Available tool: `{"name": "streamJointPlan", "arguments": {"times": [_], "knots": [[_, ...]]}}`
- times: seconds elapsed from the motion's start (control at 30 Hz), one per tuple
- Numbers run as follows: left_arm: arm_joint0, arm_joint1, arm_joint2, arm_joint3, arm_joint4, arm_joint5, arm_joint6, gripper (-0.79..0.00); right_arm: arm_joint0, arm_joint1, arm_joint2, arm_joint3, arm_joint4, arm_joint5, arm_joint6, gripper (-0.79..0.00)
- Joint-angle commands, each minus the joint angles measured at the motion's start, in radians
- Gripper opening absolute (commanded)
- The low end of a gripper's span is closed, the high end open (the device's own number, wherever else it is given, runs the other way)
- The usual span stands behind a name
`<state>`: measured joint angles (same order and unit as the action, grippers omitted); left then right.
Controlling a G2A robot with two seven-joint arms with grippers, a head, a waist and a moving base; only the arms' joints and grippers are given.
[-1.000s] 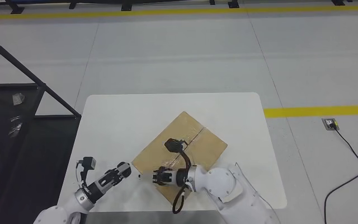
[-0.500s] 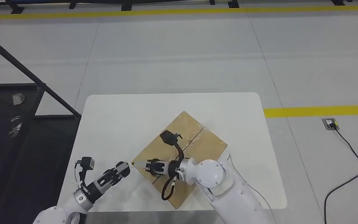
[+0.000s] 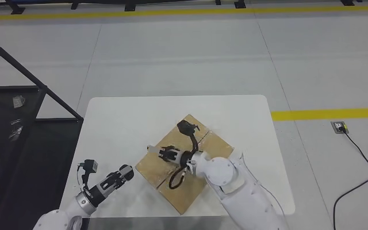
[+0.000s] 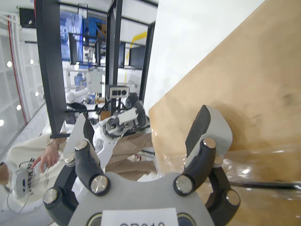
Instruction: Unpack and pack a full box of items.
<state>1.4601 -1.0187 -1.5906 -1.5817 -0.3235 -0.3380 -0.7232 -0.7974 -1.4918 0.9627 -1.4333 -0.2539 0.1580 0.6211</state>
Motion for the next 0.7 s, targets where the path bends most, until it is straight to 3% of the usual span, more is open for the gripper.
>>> {"name": "streamJointPlan", "arguments": {"times": [0.0,0.2,0.47,0.67], "knots": [[0.001,0.0,0.0,0.0,-0.003,-0.004,0.002,-0.591,0.013,-0.001,0.025,0.023,0.017,0.005,-0.038,0.0],[0.011,-0.001,-0.011,0.004,-0.014,-0.013,0.008,-0.591,0.032,0.008,0.105,0.069,0.075,-0.037,-0.032,0.0],[0.008,-0.002,-0.008,0.002,-0.01,-0.006,0.007,-0.594,-0.007,0.036,0.185,0.057,0.16,-0.136,0.171,0.0],[-0.001,-0.002,0.0,-0.003,0.0,0.0,0.004,-0.594,-0.011,0.041,0.181,0.103,0.175,-0.141,0.205,0.0]]}}
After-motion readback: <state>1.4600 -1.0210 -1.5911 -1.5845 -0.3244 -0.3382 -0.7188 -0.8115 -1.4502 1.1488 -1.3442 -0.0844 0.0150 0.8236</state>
